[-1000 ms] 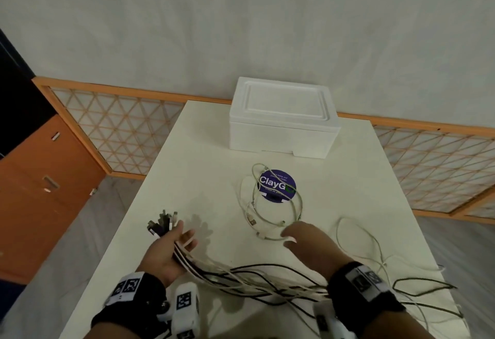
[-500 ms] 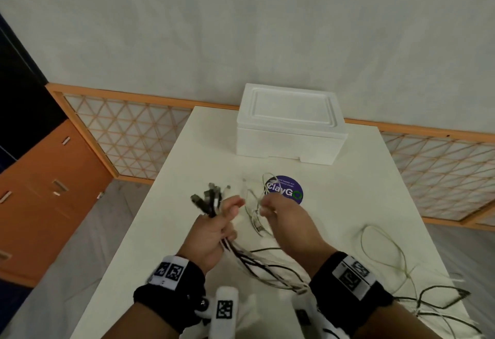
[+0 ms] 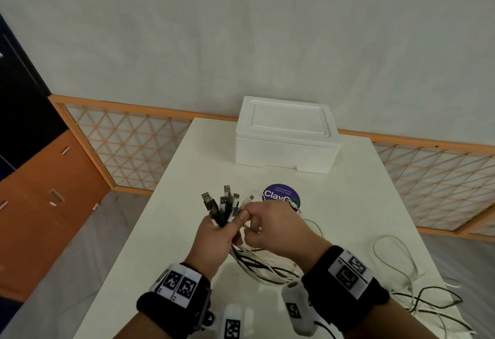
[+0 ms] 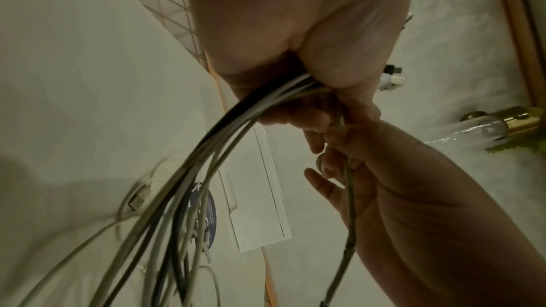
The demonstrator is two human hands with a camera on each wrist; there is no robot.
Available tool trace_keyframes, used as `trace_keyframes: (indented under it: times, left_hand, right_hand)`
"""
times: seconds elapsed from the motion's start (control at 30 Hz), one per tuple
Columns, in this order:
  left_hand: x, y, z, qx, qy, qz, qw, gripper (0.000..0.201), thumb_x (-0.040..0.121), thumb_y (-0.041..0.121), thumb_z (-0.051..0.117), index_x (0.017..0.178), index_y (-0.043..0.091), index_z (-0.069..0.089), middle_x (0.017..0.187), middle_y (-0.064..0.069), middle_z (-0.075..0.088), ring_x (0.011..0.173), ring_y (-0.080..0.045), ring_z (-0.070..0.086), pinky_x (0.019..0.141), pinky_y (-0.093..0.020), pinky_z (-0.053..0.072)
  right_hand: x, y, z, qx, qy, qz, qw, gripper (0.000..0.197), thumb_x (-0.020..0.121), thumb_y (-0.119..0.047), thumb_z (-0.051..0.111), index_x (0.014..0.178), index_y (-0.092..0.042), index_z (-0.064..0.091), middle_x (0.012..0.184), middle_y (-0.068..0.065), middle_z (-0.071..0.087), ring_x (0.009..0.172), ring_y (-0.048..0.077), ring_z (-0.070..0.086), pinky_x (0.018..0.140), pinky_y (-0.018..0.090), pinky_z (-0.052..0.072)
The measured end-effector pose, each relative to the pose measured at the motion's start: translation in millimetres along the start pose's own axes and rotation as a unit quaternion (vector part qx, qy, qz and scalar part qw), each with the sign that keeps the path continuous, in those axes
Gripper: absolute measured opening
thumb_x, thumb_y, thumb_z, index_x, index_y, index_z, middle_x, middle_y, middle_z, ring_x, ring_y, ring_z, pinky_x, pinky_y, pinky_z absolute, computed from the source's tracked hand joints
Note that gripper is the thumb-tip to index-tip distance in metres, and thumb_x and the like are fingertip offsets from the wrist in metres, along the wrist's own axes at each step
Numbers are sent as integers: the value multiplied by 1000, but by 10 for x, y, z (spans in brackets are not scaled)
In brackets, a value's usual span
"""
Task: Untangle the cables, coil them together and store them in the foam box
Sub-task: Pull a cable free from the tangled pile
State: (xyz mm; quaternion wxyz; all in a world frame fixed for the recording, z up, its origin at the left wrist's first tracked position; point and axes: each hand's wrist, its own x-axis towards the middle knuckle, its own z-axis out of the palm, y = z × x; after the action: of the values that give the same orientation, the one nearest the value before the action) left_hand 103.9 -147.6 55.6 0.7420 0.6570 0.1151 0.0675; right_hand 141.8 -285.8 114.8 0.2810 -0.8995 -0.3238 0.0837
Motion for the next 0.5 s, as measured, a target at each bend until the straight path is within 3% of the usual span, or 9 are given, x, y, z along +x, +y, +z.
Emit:
trace_keyframes:
  times: [0.1,0.2,0.23,0.3,0.4,0.47,0.5]
  left_hand:
    - [39,8,-89,-11,68,-21,997,35,94,29,58,65,13,72,59,-12,60,48,-15,49,55,-28,39]
    - [218,39,-400,-209,159,-72,962,44,96,35,51,59,9,50,65,-10,67,43,-11,47,47,-23,45]
    - [270,38,-542,-256,175,-79,947,41,96,37,49,63,12,47,65,-7,68,44,-9,50,50,-23,51]
    - [333,28,-804,-275,200,-84,937,34,97,39,46,72,17,50,61,-2,69,54,-9,55,66,-32,58]
    - [347,-42,-1066,-228,218,-99,944,28,98,43,46,82,23,56,64,5,71,78,-11,60,83,-36,45]
    - [332,-81,-1128,-251,215,-108,938,33,99,43,45,75,22,51,61,5,68,76,-9,63,86,-34,44]
    - [325,-98,-1143,-276,213,-108,931,36,99,42,45,70,20,47,55,5,61,66,-10,62,82,-33,47]
  right_hand:
    - [36,125,39,-69,-28,43,996,16,75,-28,61,88,-22,67,78,-4,67,79,15,62,71,24,40]
    - [-12,614,66,-97,-79,139,982,6,78,-30,57,81,-29,61,87,-7,64,90,17,61,71,25,41]
    - [-60,788,38,-108,-78,168,977,2,78,-33,54,77,-33,55,86,-8,62,91,18,61,73,26,42]
    - [-186,1097,-60,-132,-43,219,966,4,80,-33,50,76,-34,49,89,-9,63,92,18,61,77,29,45]
    - [-329,1320,-256,-142,36,239,960,5,85,-29,53,82,-32,55,89,-6,66,89,20,62,76,31,47]
    - [-330,1338,-384,-126,74,228,963,7,88,-26,56,83,-25,60,84,-1,65,86,23,61,74,33,47]
    - [-315,1318,-451,-119,89,222,964,10,89,-26,57,84,-20,63,83,2,65,85,24,60,72,32,46]
